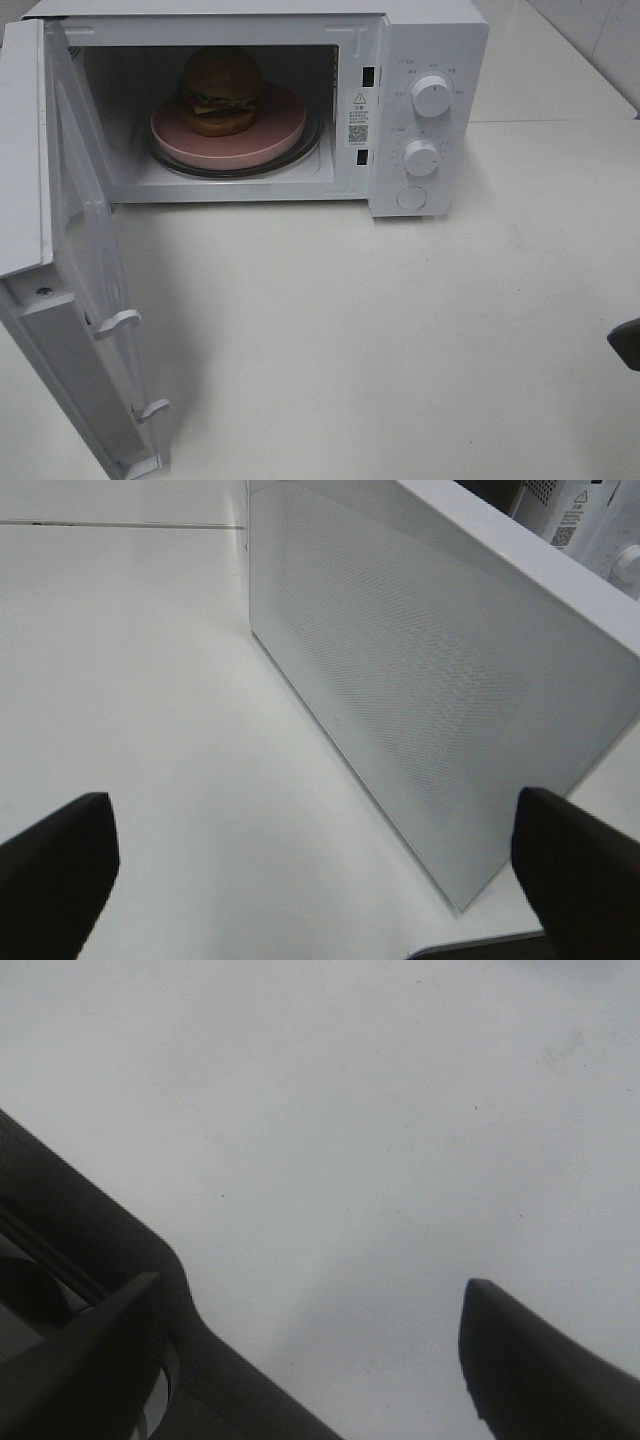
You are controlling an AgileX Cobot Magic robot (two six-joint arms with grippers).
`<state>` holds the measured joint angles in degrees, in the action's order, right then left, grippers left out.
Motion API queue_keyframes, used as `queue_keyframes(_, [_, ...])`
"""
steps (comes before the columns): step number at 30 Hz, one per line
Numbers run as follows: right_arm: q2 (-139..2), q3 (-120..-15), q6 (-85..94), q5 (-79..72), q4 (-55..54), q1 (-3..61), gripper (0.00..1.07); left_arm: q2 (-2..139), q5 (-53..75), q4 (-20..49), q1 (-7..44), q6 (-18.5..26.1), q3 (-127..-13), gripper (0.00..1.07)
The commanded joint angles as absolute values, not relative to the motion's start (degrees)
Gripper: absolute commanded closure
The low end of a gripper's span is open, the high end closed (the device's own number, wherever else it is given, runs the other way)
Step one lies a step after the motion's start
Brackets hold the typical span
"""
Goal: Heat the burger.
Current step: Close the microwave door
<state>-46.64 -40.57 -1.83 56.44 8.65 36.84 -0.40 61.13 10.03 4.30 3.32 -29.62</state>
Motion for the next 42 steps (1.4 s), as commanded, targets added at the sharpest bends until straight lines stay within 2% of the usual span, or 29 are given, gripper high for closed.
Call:
queue_keyframes(1, [-44.0, -39.19, -2.41, 57.07, 8.48, 37.13, 0.31, -1.32, 61.19, 10.08, 4.18, 3.38, -29.62, 0.06])
queue_keyframes(5, [-40.05, -36.38, -2.41, 57.01, 8.37, 35.87, 0.31, -1.32, 61.19, 10.08, 4.18, 3.38, -29.62, 0.06])
queue_keyframes(9, [-35.7, -32.83, -2.35, 56.61, 7.56, 29.74, 0.31, -1.32, 61.19, 10.08, 4.18, 3.38, -29.62, 0.06])
queue_keyframes(16, [-29.28, -30.31, -2.46, 56.72, 6.88, 24.98, 0.31, -1.32, 61.19, 10.08, 4.18, 3.38, -29.62, 0.06])
queue_keyframes(19, [-24.87, -28.65, -2.46, 56.84, 6.93, 20.68, 0.31, -1.32, 61.19, 10.08, 4.18, 3.38, -29.62, 0.06])
queue_keyframes(33, [-12.09, -28.65, -2.46, 56.84, 6.88, 9.63, 0.31, -1.32, 61.19, 10.08, 4.18, 3.38, -29.62, 0.06])
queue_keyframes(42, [-6.02, -28.65, -2.41, 56.89, 5.67, 5.67, 0.31, -1.32, 61.19, 10.08, 4.18, 3.38, -29.62, 0.06])
